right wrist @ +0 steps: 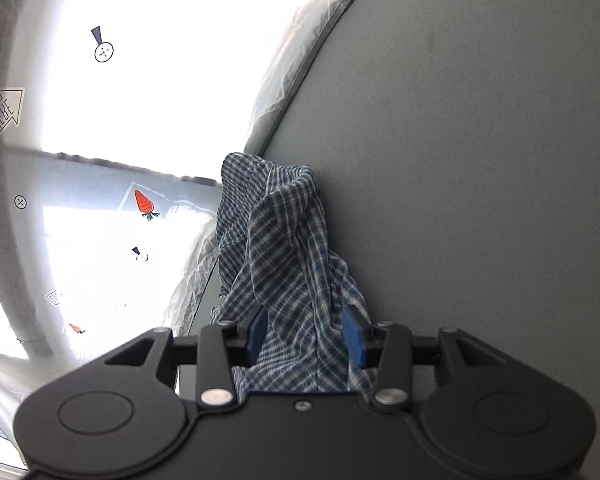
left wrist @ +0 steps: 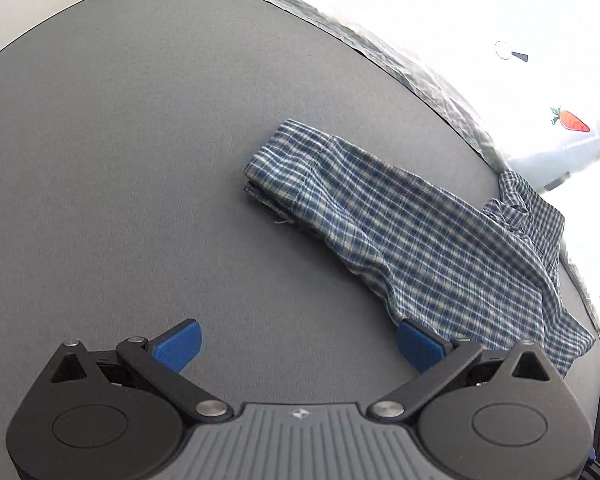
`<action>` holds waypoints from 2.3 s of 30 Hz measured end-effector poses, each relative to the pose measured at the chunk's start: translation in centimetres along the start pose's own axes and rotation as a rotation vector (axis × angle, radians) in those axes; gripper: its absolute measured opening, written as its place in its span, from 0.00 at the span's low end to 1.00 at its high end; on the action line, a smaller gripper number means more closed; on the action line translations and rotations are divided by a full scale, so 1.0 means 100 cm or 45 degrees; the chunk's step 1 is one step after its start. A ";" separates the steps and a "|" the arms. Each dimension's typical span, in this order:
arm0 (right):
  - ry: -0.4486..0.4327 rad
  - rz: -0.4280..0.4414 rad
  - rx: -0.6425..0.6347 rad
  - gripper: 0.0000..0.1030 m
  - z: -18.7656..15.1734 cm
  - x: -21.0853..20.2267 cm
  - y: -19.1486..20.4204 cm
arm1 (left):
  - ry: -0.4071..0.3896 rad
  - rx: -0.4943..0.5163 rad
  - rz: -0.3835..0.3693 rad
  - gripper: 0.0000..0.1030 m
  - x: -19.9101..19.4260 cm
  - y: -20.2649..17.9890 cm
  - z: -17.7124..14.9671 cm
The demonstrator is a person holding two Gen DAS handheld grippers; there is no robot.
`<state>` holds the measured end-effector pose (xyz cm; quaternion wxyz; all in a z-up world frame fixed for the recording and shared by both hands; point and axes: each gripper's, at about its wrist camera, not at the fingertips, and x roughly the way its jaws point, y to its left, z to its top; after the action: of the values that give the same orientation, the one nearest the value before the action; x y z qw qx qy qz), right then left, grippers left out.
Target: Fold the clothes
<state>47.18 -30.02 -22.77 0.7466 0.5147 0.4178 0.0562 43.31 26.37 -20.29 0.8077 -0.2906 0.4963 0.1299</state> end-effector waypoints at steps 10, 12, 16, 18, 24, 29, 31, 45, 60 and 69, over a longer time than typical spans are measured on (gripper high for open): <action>-0.023 -0.278 -0.210 0.43 0.073 0.112 0.034 | -0.025 -0.008 0.148 0.96 0.046 -0.014 0.056; 0.009 -0.328 -0.260 0.43 0.075 0.130 0.038 | -0.039 -0.023 0.164 0.95 0.049 -0.017 0.058; -0.020 -0.375 -0.344 0.44 0.069 0.137 0.047 | -0.134 -0.046 0.249 0.66 0.042 -0.029 0.058; -0.033 -0.412 -0.399 0.34 0.066 0.138 0.052 | -0.175 -0.043 0.277 0.49 0.041 -0.032 0.059; -0.038 -0.417 -0.489 0.03 0.065 0.142 0.062 | -0.248 -0.106 0.222 0.05 0.027 -0.033 0.071; -0.180 -0.399 -0.531 0.02 0.082 0.119 0.083 | -0.490 -0.084 0.077 0.05 -0.054 -0.057 0.089; -0.214 -0.394 -0.574 0.02 0.090 0.112 0.093 | -0.632 -0.028 -0.010 0.05 -0.098 -0.076 0.095; -0.200 -0.529 -0.765 0.03 0.073 0.171 0.129 | -0.736 0.076 0.109 0.05 -0.108 -0.077 0.114; -0.183 -0.813 -1.095 0.06 0.074 0.219 0.137 | -0.383 0.009 0.330 0.06 -0.010 0.006 0.070; -0.262 -0.562 -1.015 0.35 0.034 0.110 0.139 | -0.452 0.072 0.215 0.06 -0.039 -0.012 0.061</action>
<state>61.37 -20.36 -17.30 0.9178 0.0894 0.3869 0.0009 46.52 29.39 -14.40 0.8766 -0.1978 0.3721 0.2324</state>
